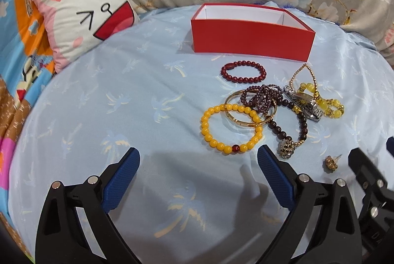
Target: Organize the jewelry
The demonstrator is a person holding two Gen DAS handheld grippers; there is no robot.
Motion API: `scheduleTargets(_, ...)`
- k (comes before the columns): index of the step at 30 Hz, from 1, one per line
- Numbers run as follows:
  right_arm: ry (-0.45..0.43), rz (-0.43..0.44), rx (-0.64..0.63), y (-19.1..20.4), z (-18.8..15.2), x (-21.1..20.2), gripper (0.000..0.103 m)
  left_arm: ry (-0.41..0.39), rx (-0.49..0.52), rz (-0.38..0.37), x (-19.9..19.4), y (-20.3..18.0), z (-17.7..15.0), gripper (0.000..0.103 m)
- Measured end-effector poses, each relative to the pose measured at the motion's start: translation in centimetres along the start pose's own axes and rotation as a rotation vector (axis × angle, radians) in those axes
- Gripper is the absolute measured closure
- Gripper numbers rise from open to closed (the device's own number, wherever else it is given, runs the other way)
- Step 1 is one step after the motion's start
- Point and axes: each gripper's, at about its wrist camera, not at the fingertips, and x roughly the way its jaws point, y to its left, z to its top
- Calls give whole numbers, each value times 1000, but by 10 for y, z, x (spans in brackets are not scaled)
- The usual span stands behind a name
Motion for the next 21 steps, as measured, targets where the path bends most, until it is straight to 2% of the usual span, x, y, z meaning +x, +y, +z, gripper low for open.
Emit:
scheduleTargets(1,-6,2,-1,1,1,-2,12,-7,7,9,-4,-1,0,11)
scheduleTargets(2,35,24,15,-1,3,-3,12,-8,6,6,-6,0,1,11)
scheduleTargets(3,-3,17,4,0,6,-7,12,-8,-1,1,-9,1,2,11)
scheduleTargets(4,-2,23,6,0,8,-10,12,-6,-6,-5,-10,3,3,11)
scheduleTargets(21,62,54,12,3,6,-20,12,43,-7,-30,-20,8,1,11)
